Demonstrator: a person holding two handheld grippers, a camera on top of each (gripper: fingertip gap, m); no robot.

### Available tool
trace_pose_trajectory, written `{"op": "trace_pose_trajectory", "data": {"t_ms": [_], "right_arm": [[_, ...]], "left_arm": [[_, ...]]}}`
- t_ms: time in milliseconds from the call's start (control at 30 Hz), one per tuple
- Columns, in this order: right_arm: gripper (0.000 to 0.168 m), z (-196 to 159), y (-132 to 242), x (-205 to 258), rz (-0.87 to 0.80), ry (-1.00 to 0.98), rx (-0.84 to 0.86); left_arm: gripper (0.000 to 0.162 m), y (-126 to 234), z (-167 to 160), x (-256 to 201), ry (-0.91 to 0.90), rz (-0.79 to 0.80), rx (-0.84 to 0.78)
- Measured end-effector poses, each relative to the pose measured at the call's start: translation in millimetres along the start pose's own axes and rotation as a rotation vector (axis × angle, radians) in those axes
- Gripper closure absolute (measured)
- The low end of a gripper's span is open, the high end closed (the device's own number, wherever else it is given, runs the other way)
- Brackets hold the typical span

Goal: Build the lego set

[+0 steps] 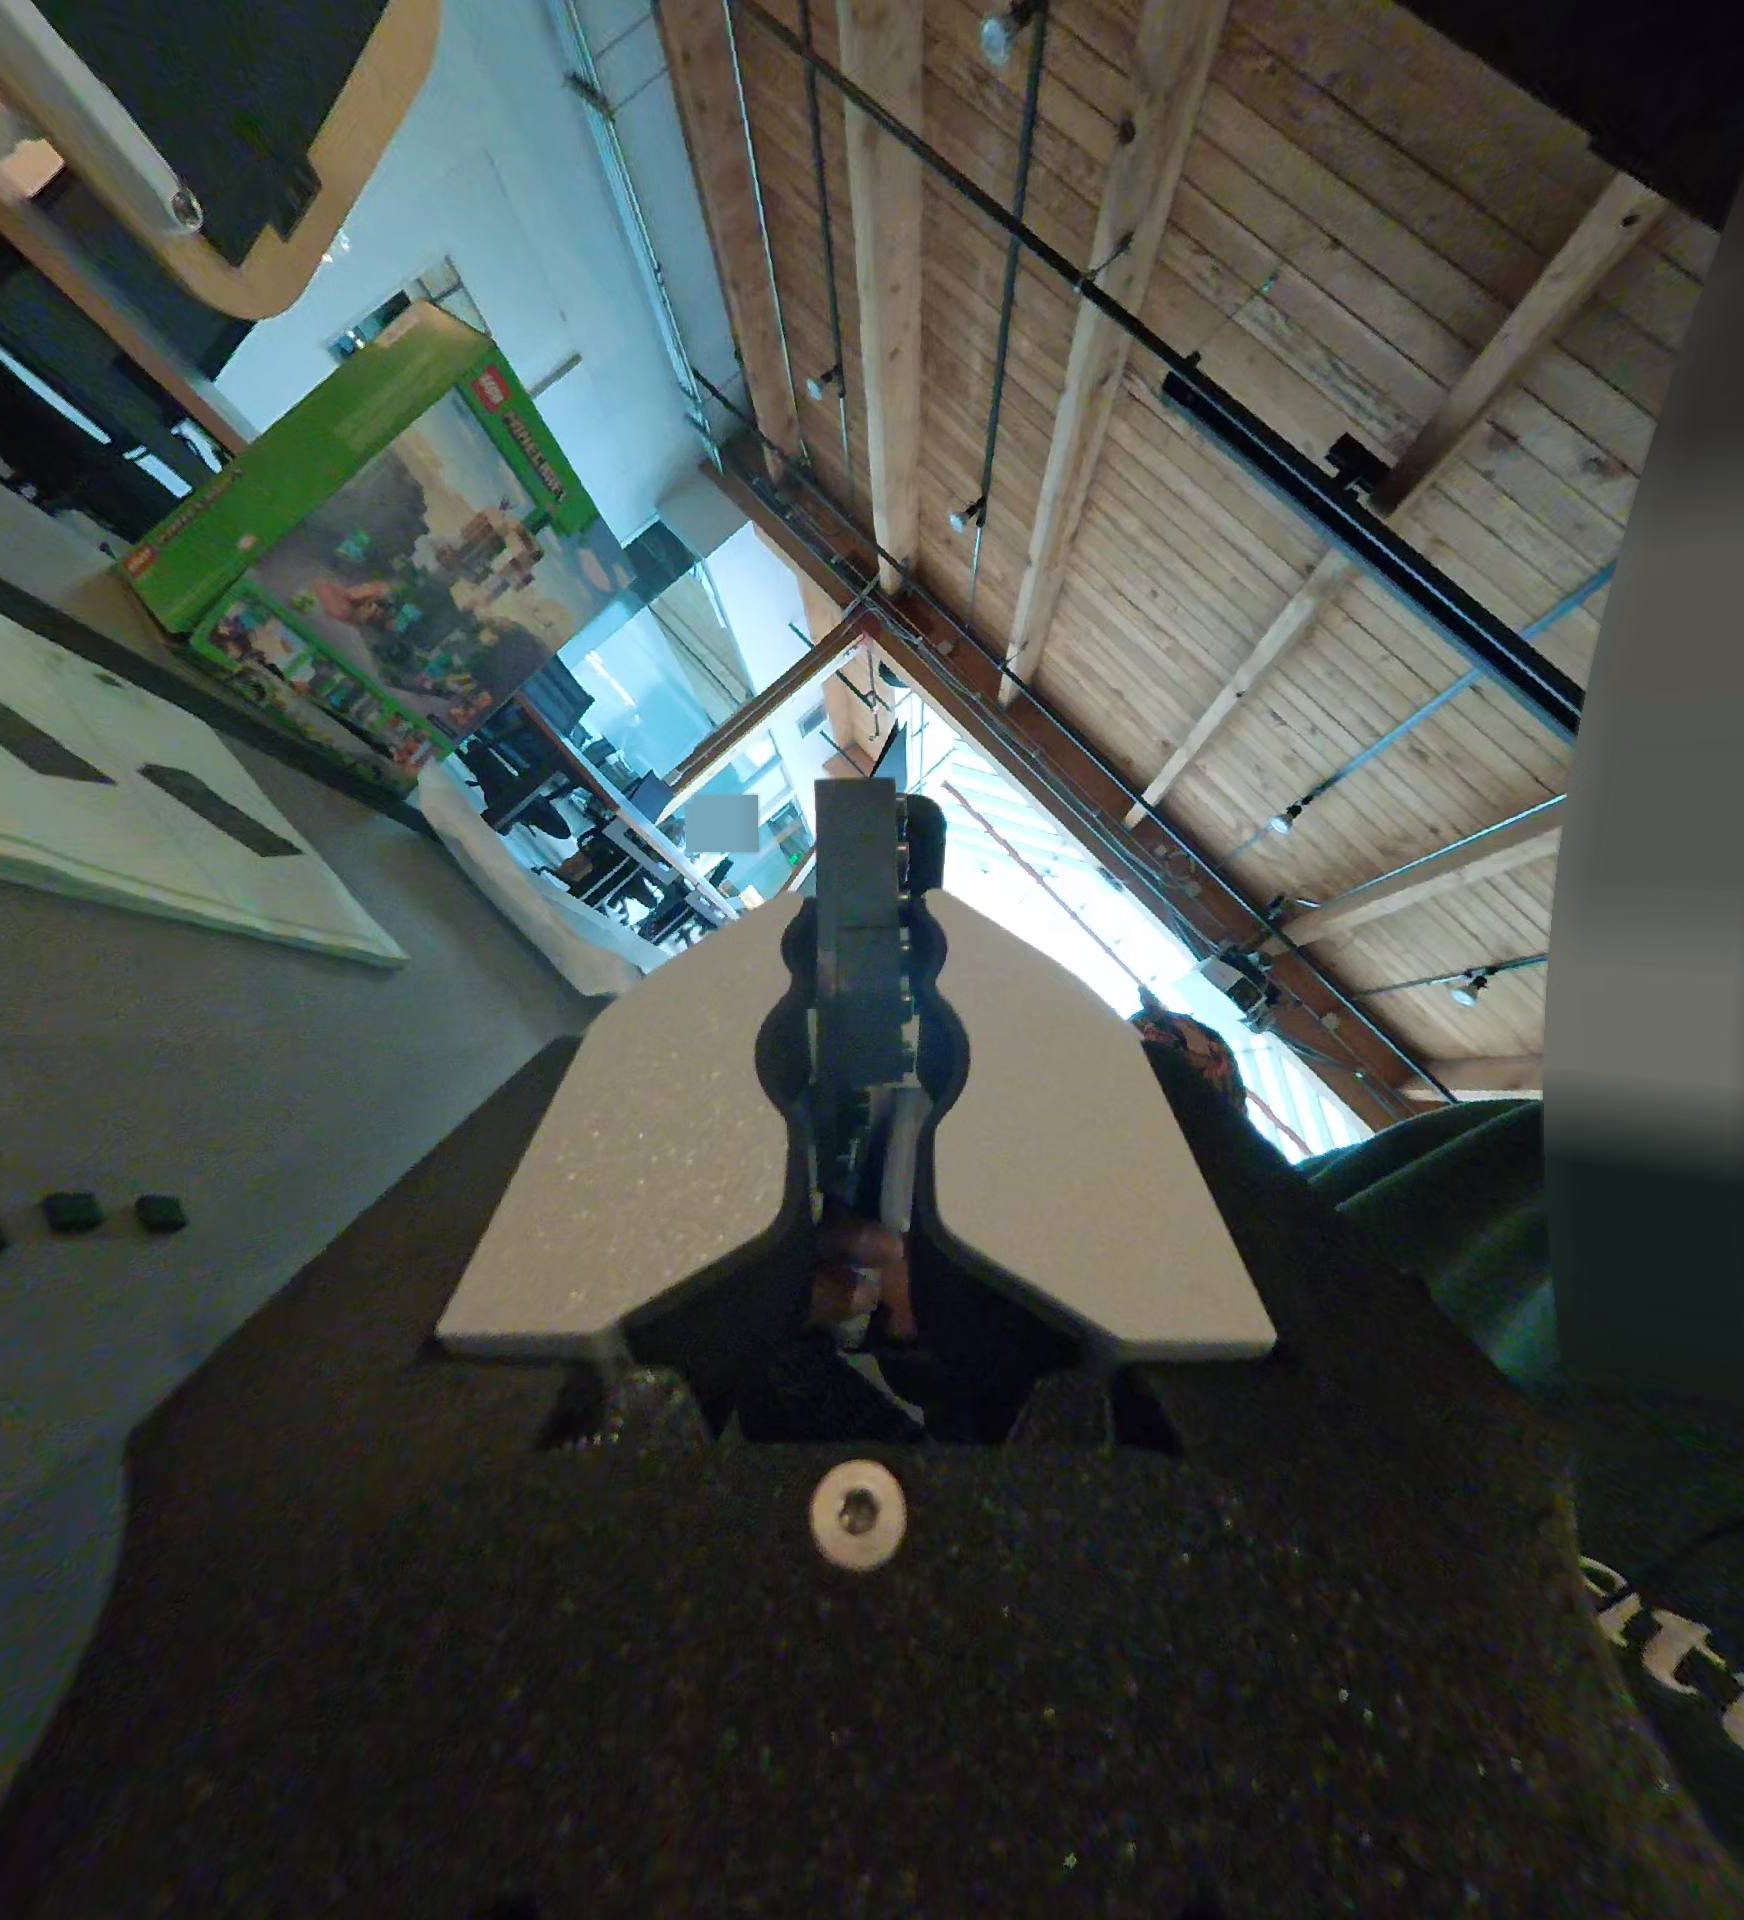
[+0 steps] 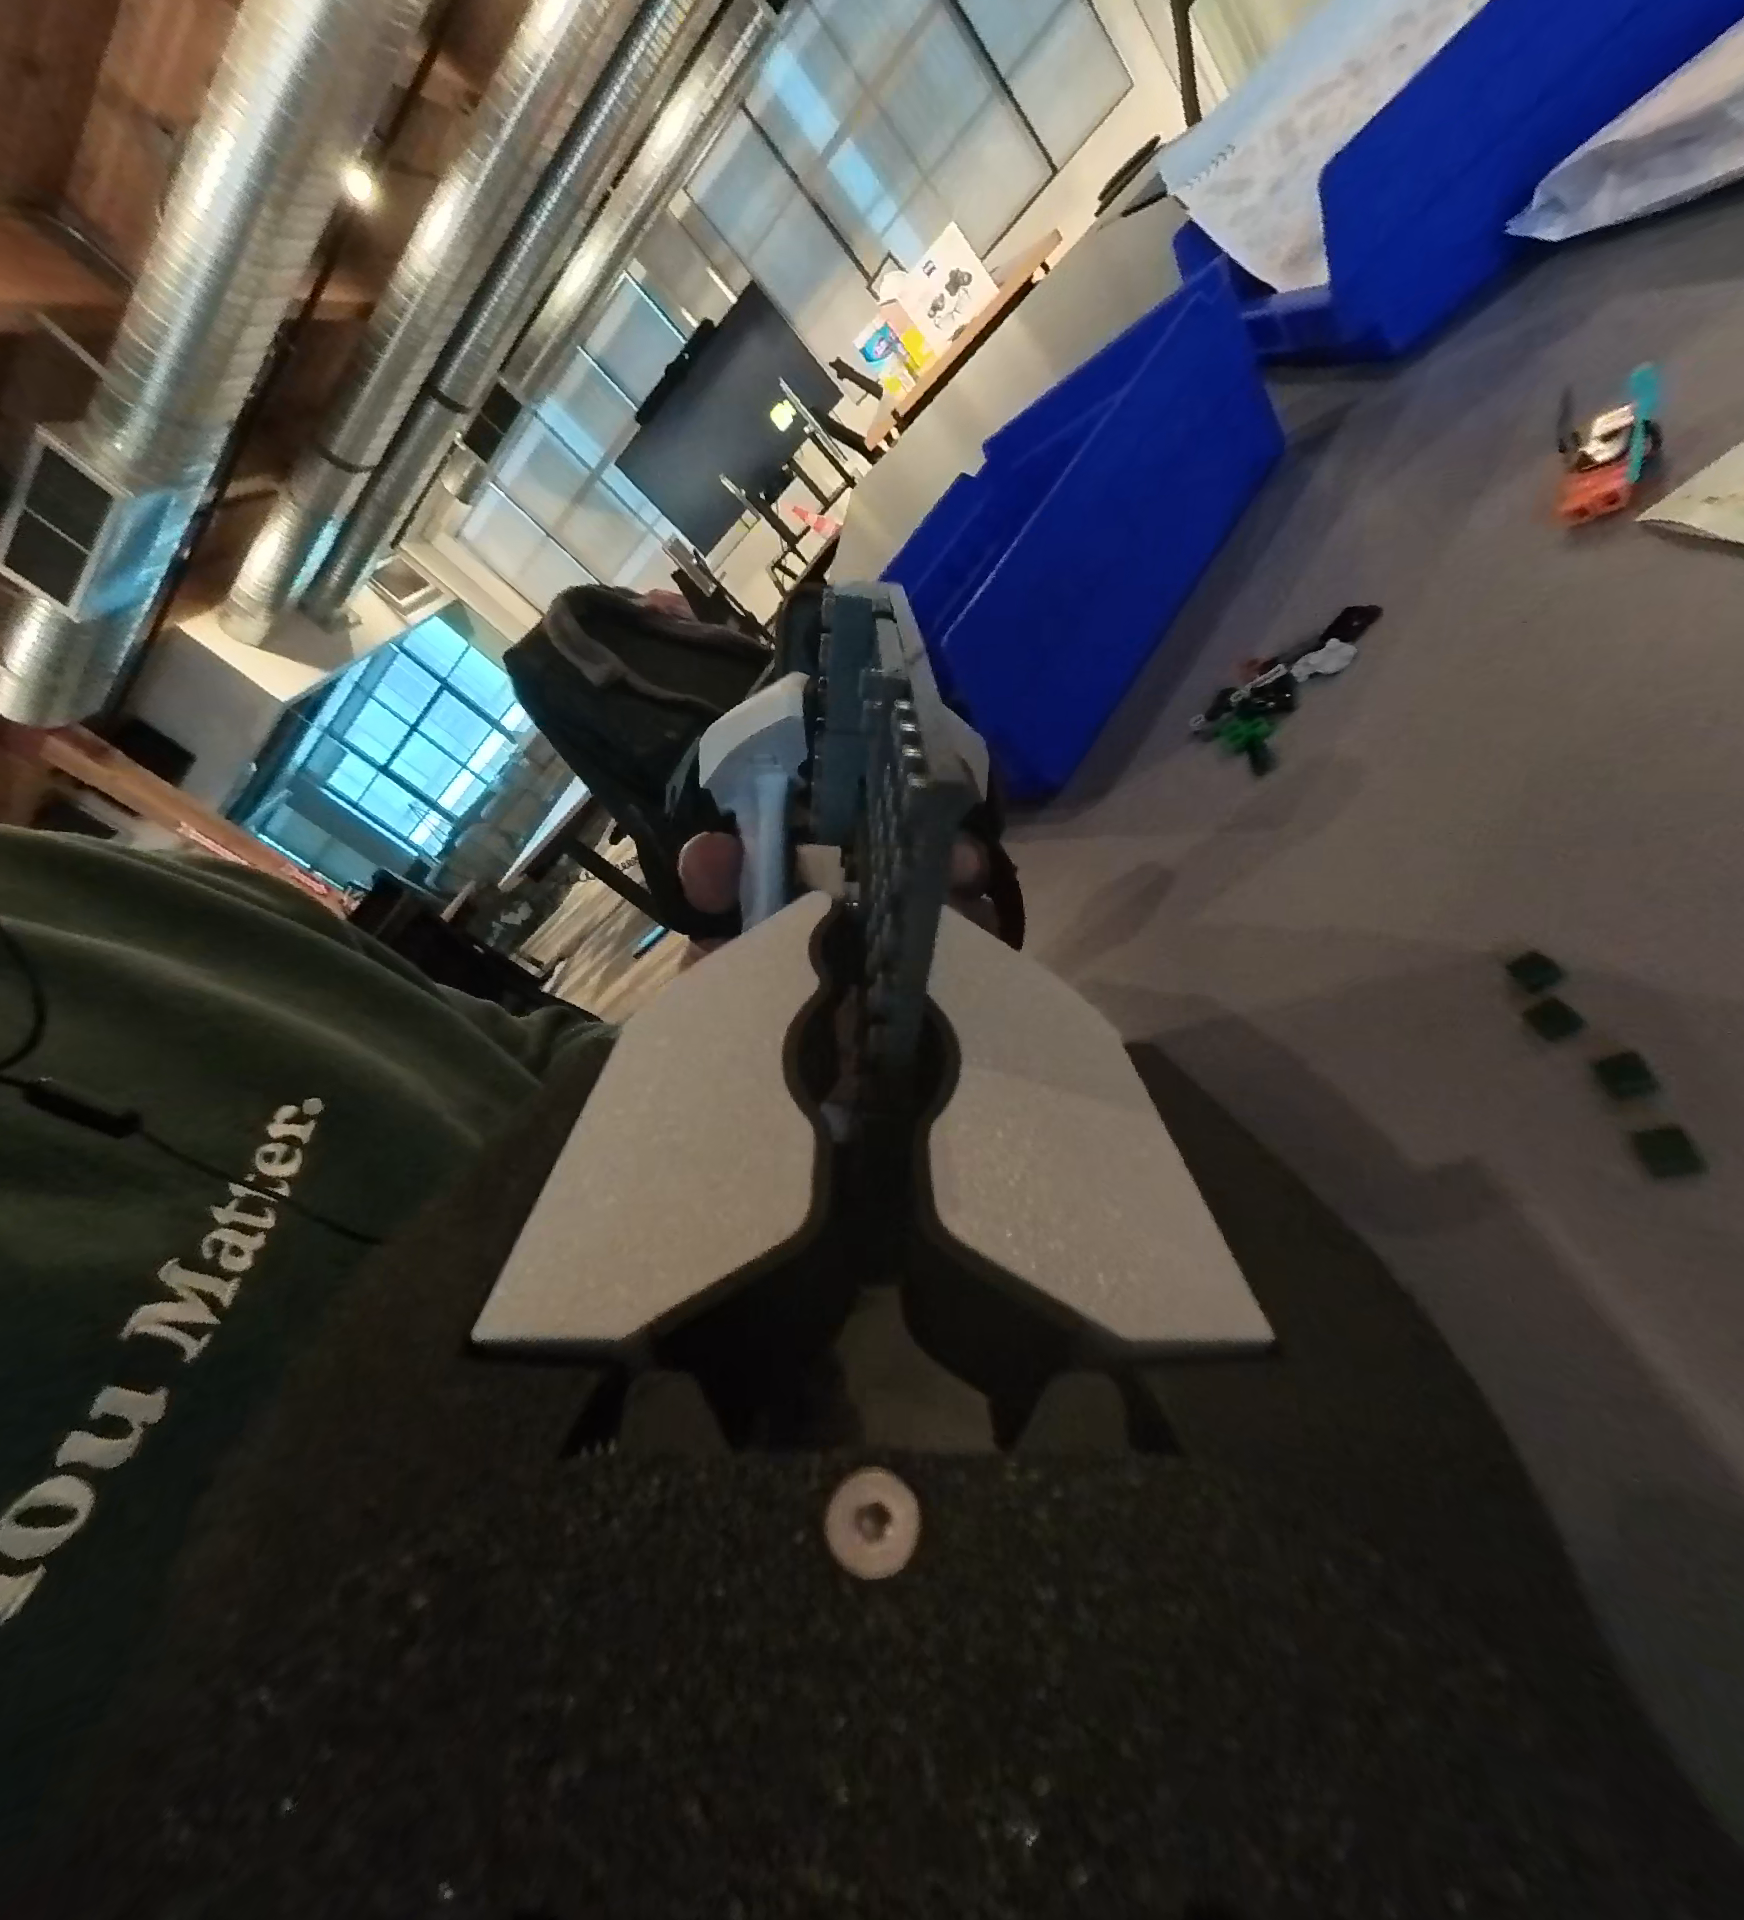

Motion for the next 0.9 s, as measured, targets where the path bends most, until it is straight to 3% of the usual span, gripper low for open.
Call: {"op": "trace_pose_trajectory", "data": {"t_ms": [367, 467, 567, 733, 900], "right_arm": [[0.16, -2.7, -1.0, 0.8, 0.032, 0.006, -0.064], [0.144, -2.0, 0.0, -0.3, 0.025, 0.022, -0.079], [0.144, -3.3, -2.5, 2.4, 0.012, 0.055, -0.087], [0.157, -3.1, -4.2, 1.5, -0.016, 0.08, -0.11], [0.159, -4.8, -4.5, 2.5, -0.016, 0.081, -0.114]], "left_arm": [[0.146, -1.2, 0.6, -3.3, 0.022, -0.015, -0.02], [0.147, -1.6, -0.2, -3.9, 0.023, -0.013, -0.022], [0.146, -1.2, -1.3, -2.3, 0.033, -0.014, -0.025], [0.146, -2.6, -5.7, -0.1, 0.037, -0.006, -0.017], [0.146, -3.1, -5.7, -0.3, 0.035, -0.008, -0.024]]}}
Point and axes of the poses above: each gripper's, where its closed fingertips meet, y back along the fingers, z out of its top, x = y × z across the jaws, the point moved 8 cm from there along y, back along the fingers, and after that the axes turned 13 degrees about -z, right-handed, at the moved point
